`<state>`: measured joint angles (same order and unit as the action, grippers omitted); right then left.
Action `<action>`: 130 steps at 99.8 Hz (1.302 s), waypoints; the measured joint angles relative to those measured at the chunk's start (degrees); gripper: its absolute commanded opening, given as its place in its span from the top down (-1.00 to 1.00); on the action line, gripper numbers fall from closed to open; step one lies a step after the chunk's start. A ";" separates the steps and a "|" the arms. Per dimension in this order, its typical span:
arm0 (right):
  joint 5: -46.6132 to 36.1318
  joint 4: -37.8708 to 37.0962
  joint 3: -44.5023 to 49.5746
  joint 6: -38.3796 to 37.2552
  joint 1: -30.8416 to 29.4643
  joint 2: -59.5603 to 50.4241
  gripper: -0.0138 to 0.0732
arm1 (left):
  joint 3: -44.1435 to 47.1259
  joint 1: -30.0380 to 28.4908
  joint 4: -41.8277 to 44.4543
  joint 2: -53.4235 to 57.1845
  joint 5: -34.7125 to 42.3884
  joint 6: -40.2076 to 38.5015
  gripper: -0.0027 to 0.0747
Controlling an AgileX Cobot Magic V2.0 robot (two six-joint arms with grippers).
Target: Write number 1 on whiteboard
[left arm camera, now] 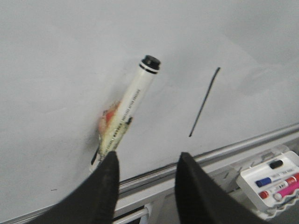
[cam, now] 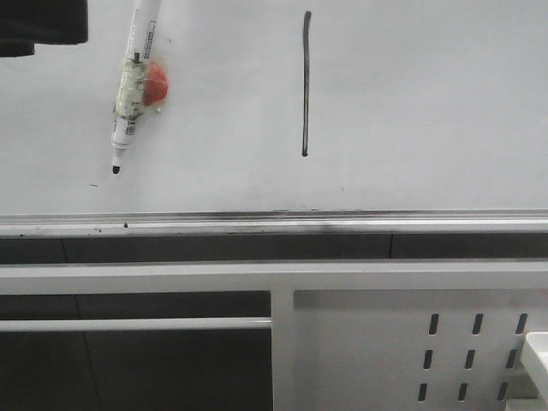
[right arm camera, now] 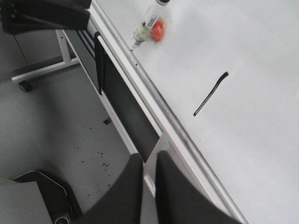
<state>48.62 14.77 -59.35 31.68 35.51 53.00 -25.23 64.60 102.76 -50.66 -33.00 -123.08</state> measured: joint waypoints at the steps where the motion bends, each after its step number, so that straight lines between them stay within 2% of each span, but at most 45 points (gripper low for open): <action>1: -0.07 0.00 0.25 0.00 0.00 -0.24 0.84 | 0.10 0.00 0.00 0.60 0.53 0.58 0.80; 4: -0.07 0.00 1.40 -0.12 0.00 -1.55 0.84 | 0.59 0.00 0.00 1.80 1.55 1.86 0.99; 16: -1.22 0.00 7.76 -0.64 0.00 -8.05 0.84 | 1.84 0.00 0.00 6.56 5.74 6.85 0.98; 38: -9.62 0.00 20.80 -1.54 0.00 -22.87 0.84 | 3.35 0.00 0.50 11.50 12.89 17.26 0.98; 57: -12.02 0.00 27.60 -1.88 0.00 -32.85 0.84 | 3.90 0.00 0.95 11.77 18.01 20.13 0.98; 82: -12.23 4.31 29.66 -1.88 0.00 -35.10 0.84 | 3.90 0.00 1.21 11.77 18.97 20.41 0.98; 120: -12.23 4.96 29.66 -1.97 0.00 -35.10 0.84 | 3.90 0.00 1.24 12.40 19.10 20.41 0.98; 130: -12.23 4.96 29.66 -1.97 0.00 -35.10 0.84 | 3.92 -3.32 1.34 14.70 21.07 20.41 0.98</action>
<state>36.39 19.73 -29.69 29.71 35.51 17.90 -21.30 61.28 104.10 -35.96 -11.93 -102.67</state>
